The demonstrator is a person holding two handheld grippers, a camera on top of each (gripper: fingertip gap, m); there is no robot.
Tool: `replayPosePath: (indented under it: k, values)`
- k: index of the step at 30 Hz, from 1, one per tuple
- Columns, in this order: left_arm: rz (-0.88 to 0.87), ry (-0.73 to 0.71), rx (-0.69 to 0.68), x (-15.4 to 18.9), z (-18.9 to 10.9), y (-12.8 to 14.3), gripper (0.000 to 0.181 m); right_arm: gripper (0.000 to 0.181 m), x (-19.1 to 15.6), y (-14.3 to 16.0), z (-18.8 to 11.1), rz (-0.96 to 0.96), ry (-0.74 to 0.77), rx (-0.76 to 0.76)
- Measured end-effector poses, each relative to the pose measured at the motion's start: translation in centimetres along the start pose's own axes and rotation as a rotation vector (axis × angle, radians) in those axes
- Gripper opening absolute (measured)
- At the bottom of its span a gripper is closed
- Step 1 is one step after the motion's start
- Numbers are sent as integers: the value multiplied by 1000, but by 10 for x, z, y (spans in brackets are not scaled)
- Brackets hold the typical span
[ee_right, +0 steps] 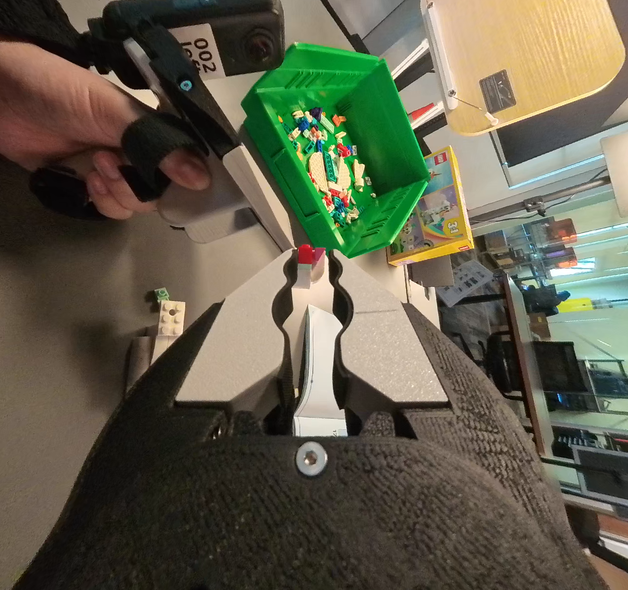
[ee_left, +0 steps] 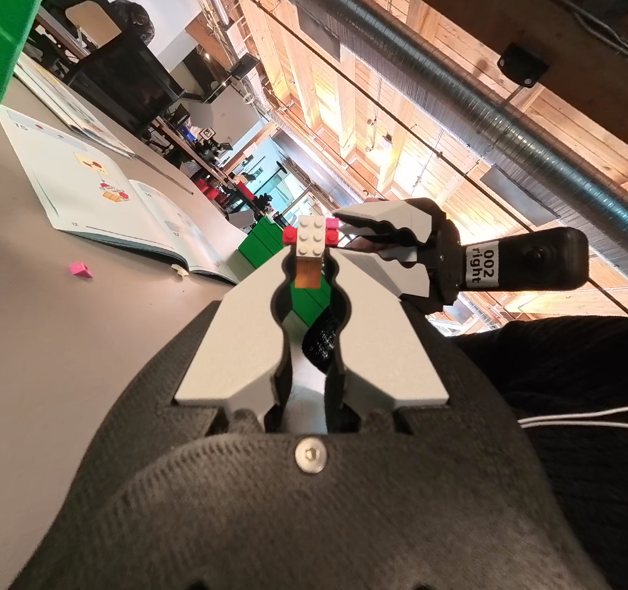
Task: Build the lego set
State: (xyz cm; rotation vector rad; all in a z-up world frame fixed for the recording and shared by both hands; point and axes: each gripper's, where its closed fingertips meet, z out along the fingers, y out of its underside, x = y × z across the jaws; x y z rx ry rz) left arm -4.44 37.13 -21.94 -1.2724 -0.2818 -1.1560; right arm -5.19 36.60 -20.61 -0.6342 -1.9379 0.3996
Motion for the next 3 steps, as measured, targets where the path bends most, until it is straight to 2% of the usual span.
replayPosePath:
  k: [1,3]
  values:
    - [2,-1,1,0,0,0,14,16,0,0,0,2,-1,1]
    - [9,-2,6,0,0,-1,14,14,-1,-1,0,12,-8,4]
